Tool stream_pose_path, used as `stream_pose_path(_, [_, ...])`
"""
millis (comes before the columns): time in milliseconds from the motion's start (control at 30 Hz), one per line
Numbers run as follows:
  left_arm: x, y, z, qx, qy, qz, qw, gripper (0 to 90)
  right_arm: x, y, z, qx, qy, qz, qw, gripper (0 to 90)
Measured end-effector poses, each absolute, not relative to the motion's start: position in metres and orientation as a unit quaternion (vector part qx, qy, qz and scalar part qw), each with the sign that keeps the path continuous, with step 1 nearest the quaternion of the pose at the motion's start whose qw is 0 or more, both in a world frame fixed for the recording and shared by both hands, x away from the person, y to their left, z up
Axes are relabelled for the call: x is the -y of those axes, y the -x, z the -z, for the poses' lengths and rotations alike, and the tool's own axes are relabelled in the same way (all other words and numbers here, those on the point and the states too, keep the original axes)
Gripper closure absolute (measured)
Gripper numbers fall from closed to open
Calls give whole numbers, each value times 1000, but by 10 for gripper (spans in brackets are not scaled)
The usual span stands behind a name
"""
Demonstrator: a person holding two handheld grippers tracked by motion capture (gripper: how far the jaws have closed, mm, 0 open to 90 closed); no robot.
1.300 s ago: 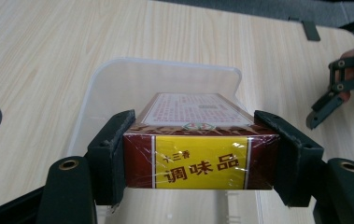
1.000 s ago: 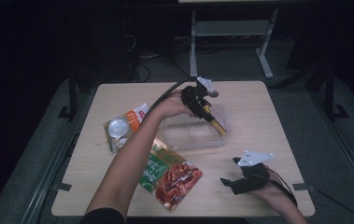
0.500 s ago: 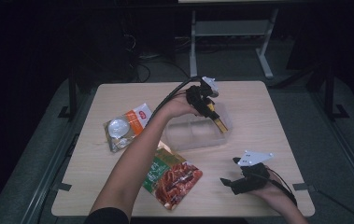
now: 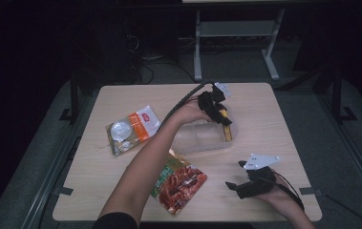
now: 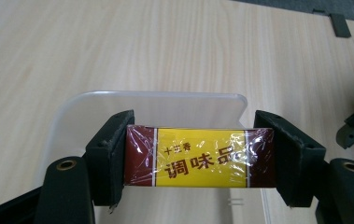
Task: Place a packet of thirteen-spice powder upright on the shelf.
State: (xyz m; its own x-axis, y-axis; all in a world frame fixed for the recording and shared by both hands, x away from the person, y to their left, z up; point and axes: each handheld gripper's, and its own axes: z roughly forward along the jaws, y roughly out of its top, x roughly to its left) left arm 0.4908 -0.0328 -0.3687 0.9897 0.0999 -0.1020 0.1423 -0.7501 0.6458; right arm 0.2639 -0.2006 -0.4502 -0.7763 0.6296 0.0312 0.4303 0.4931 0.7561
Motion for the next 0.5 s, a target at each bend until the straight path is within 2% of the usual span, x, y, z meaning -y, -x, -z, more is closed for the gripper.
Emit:
stream_pose_path(267, [35, -482, 368, -33, -939, 62, 338, 313, 201, -264, 450, -854, -312, -398, 125, 108])
stream_pose_path(433, [36, -479, 368, -20, -939, 65, 337, 309, 201, -264, 450, -855, -310, -396, 125, 107])
stream_pose_path(500, [34, -479, 368, -28, -932, 69, 355, 262, 200, -264, 450, -855, -310, -395, 125, 107])
